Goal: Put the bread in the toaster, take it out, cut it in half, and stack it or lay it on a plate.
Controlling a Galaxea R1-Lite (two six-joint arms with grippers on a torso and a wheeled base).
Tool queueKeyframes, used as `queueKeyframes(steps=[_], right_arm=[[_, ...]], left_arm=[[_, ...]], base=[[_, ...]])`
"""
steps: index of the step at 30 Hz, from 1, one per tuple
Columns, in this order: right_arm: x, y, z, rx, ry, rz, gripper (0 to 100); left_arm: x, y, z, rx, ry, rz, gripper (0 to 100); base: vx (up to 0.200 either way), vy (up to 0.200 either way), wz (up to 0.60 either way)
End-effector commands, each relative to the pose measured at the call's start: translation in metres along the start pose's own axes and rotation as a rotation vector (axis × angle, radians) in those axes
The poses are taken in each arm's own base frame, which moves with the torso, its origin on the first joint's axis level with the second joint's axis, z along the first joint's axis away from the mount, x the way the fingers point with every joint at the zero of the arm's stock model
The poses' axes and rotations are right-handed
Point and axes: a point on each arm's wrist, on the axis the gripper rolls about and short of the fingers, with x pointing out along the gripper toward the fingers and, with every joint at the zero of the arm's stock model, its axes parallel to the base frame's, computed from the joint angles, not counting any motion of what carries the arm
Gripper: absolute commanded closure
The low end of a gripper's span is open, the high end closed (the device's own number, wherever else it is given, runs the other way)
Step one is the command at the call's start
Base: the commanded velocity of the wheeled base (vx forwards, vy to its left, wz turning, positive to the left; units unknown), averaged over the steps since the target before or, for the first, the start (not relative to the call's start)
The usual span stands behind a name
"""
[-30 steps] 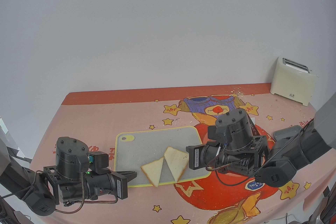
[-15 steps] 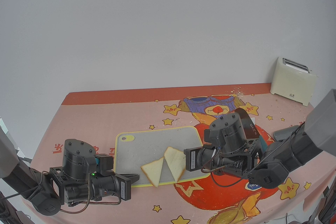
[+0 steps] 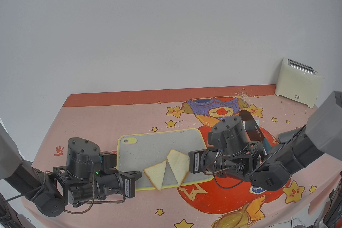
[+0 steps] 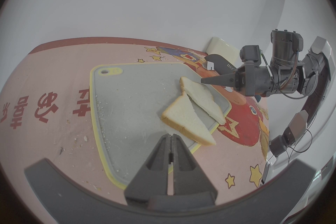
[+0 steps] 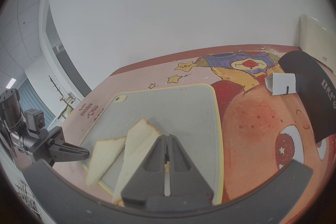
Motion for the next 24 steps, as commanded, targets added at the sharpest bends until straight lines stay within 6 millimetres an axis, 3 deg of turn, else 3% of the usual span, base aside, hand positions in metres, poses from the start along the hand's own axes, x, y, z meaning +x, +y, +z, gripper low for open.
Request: queueKeyframes(steps=[1, 24], right_arm=[[0.003, 0.000, -0.004, -0.005, 0.014, -0.003, 100], [0.004, 0.002, -0.008, -0.009, 0.025, 0.001, 100]], left_arm=[[0.008, 0.001, 0.001, -0.009, 0.005, 0.021, 100], [0.007, -0.010, -0.009, 0.014, 0.057, -0.063, 100]], base=[[0.000, 0.000, 0.00], [0.000, 0.000, 0.00]])
